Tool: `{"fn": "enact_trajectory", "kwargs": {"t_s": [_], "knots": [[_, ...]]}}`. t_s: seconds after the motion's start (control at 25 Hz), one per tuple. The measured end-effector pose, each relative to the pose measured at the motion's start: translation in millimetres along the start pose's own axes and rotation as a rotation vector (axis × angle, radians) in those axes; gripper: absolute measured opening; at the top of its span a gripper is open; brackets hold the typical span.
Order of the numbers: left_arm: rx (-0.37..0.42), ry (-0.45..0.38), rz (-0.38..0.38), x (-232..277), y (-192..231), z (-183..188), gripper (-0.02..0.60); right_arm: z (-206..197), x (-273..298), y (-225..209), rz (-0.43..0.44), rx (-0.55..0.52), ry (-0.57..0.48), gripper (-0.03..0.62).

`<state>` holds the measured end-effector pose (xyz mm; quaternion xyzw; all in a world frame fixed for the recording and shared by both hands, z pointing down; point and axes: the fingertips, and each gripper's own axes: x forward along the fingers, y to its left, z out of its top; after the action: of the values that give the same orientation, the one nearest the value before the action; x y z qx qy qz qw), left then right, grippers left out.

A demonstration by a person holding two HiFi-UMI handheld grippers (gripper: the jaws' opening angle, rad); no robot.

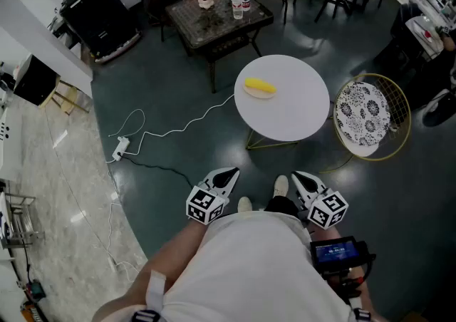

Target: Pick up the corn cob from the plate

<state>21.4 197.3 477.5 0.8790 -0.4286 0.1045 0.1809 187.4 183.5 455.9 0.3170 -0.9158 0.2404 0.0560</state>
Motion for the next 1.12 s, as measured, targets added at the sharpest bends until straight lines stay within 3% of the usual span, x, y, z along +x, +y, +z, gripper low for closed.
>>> {"fn": "enact_trajectory", "kwargs": {"t_s": [1.12], "knots": [[-0.025, 0.012, 0.010, -14, 14, -14, 0.008, 0, 26, 8, -0.011, 0.008, -0.033, 0.008]]}}
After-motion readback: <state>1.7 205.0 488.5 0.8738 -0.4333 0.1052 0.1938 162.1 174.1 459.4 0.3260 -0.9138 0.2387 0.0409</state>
